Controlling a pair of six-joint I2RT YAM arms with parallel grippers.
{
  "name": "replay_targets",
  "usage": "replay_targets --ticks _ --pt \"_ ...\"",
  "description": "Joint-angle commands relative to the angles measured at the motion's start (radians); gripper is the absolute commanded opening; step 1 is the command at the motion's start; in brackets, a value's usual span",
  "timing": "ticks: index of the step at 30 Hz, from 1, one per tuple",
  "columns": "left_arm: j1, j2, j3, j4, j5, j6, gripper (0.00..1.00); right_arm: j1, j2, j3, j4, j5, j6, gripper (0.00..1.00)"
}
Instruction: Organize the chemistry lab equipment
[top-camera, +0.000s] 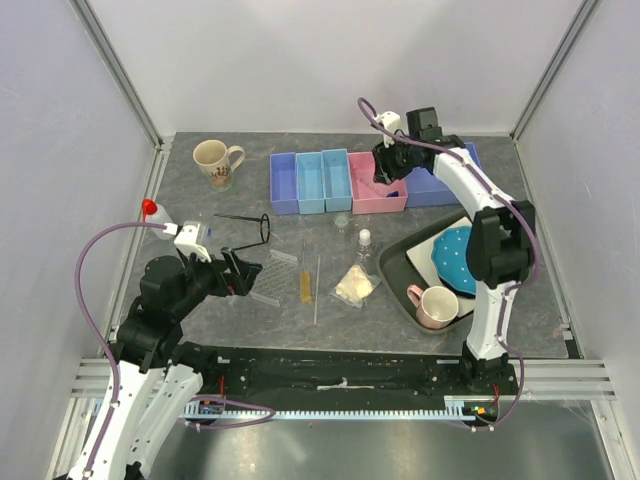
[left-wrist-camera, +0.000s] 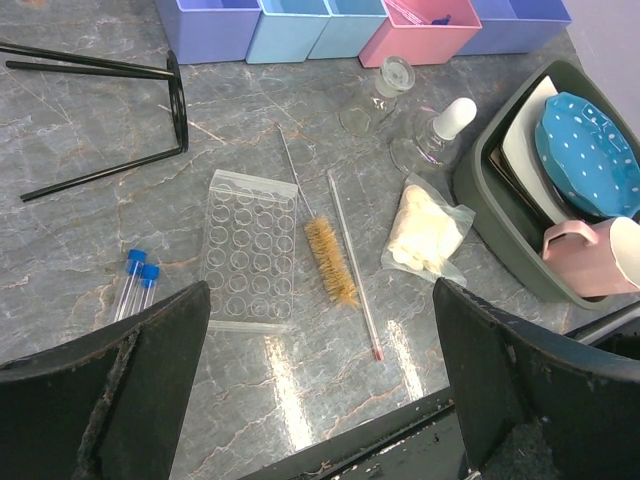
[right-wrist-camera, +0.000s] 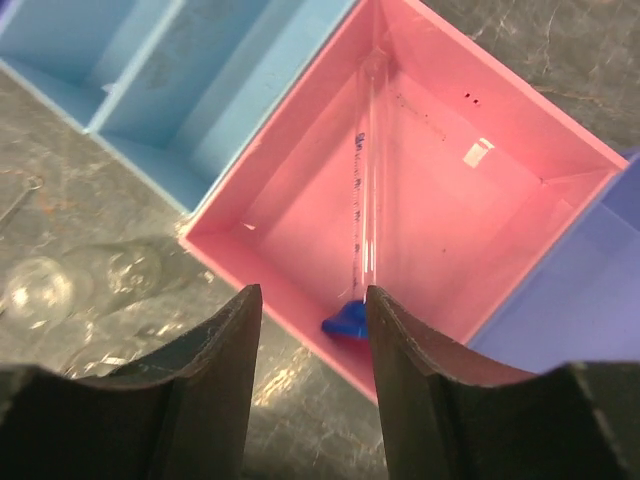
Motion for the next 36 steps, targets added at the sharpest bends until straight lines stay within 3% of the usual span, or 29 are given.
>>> replay_targets --ticks 1,6,9,14,16,21,24,36 --pt "0.001 -0.013 0.003 0.049 -0.016 0.0 0.99 0.004 -0.19 -0.105 0.027 -0.065 -0.041 0.54" --pt "0.001 0.0 0.003 0.052 -0.003 0.002 0.99 0.003 -0.371 -0.278 0.045 -0.168 -0.056 0.58" --pt "0.001 0.008 0.001 0.053 -0.003 0.002 0.98 0.003 -0.521 -0.425 0.09 -0.212 -0.065 0.67" --pt "0.001 0.036 0.0 0.052 -0.003 0.002 0.99 -0.017 -0.813 -0.661 0.206 -0.269 -0.075 0.98" --pt "0.001 0.059 0.0 0.05 -0.008 -0.001 0.99 -0.048 -0.921 -0.769 0.265 -0.314 -0.067 0.98" --pt "0.002 0.131 0.003 0.046 -0.014 -0.01 0.98 -0.137 -1.022 -0.923 0.321 -0.421 -0.021 0.98" --pt "0.001 0.203 0.008 0.053 -0.007 -0.027 0.95 -0.174 -1.053 -0.99 0.377 -0.407 0.03 0.98" --pt "0.001 0.644 0.147 0.086 -0.068 0.02 0.74 -0.235 -1.037 -0.991 0.349 -0.381 0.027 0.98"
